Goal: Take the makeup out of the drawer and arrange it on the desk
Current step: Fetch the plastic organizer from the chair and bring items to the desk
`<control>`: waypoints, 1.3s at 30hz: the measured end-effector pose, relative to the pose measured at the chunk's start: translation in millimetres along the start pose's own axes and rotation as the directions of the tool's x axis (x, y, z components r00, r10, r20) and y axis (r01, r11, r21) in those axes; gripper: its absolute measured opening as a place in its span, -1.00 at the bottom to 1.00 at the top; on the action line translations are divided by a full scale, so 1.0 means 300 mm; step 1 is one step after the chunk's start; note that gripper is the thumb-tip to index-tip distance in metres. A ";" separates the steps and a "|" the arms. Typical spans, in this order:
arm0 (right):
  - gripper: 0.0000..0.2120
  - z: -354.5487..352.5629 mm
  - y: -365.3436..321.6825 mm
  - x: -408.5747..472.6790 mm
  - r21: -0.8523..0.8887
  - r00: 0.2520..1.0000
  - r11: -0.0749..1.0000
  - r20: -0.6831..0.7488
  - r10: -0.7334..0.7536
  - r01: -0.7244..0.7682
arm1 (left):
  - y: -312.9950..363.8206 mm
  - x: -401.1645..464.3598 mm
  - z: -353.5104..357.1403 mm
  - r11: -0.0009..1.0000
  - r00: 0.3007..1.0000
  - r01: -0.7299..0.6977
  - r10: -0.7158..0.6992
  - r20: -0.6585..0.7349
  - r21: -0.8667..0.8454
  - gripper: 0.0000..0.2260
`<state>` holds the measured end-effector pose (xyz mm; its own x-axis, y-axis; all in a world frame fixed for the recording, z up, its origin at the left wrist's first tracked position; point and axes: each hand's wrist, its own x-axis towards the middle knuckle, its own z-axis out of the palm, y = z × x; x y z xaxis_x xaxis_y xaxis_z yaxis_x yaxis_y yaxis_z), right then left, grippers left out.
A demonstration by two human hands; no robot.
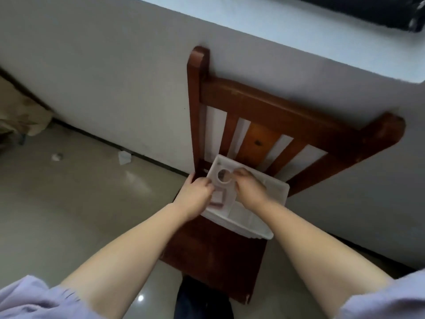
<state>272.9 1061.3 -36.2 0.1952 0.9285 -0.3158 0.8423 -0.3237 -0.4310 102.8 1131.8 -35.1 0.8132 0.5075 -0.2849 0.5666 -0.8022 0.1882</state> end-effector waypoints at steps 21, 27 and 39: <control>-0.59 0.059 0.036 0.092 -0.095 0.991 0.991 -0.080 -0.107 0.099 | -0.036 0.083 0.116 0.923 0.921 -0.334 0.362 -0.142 0.188 -0.63; -0.60 -0.038 0.033 -0.026 -0.007 0.987 0.999 -0.153 -0.049 0.049 | -0.006 0.024 0.038 0.975 0.969 -0.218 0.214 -0.123 -0.028 -0.57; -0.64 -0.088 -0.278 -0.219 -0.074 0.944 0.944 -0.055 -0.326 0.322 | 0.043 -0.462 -0.095 0.854 0.863 0.182 -0.376 -0.337 -0.486 -0.49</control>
<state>203.1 1032.2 42.6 -0.0625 0.9918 -0.1111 0.8951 0.0065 -0.4457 1.1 1060.1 33.7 0.5335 0.8458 0.0003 0.6972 -0.4399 0.5661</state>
